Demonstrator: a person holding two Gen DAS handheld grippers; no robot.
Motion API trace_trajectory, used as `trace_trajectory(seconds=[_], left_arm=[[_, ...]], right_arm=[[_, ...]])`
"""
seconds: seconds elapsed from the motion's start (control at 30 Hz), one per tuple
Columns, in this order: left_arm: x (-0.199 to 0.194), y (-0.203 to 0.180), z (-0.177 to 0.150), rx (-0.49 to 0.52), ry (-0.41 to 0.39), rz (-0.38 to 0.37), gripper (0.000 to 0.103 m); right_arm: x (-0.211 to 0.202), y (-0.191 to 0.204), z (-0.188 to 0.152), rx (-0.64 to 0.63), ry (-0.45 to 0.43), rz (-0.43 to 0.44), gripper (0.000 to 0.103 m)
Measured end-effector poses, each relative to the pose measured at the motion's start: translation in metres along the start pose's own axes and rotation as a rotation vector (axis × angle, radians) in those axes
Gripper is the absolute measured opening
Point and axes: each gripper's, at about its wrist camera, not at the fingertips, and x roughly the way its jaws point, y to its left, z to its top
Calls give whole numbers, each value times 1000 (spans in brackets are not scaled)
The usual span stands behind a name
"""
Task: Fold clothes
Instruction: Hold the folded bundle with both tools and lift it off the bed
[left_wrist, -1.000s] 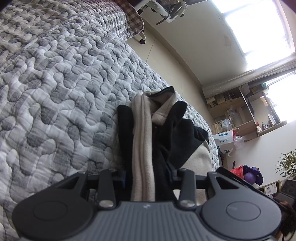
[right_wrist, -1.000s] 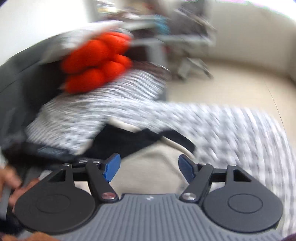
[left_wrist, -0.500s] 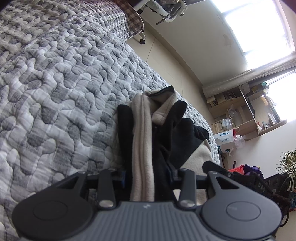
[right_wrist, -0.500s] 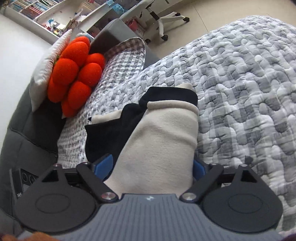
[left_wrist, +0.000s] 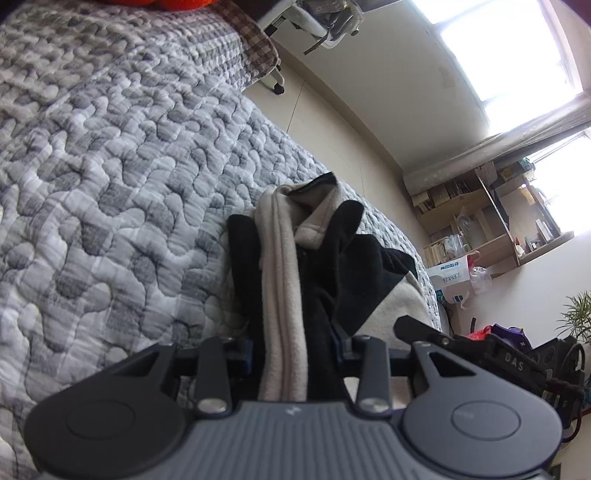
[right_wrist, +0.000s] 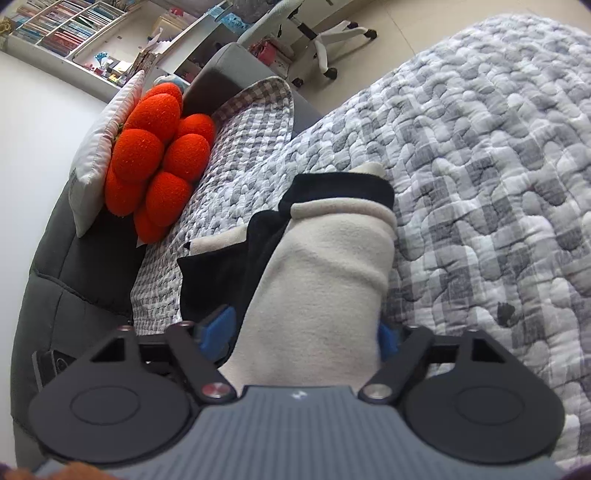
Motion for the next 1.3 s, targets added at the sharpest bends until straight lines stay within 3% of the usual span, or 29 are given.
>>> trace_trajectory(seconds=[0.07,0.13,0.37,0.87,1.1,1.3], left_arm=[[-5,-5,1,14,-22,-2,35],[-13,-5,3,16,-47,-13,35],[-13,14,8,-42,-35,20,35],[-8,24,8,-97,1,-19,44],[0,17,9,-93,2,-25,45],[4,6,6,-31,-12,-7,49]], right_arm=[[-3,5,-1,-29,-18,10,52],[-5,10,-1,-51,-26,47,50],[10,1,-1,9,22,39,53],[1,-17,-9,136,51,55,57],[2,-12,-13,83,52,47,57],[5,-3,-18,6,14,19,52]])
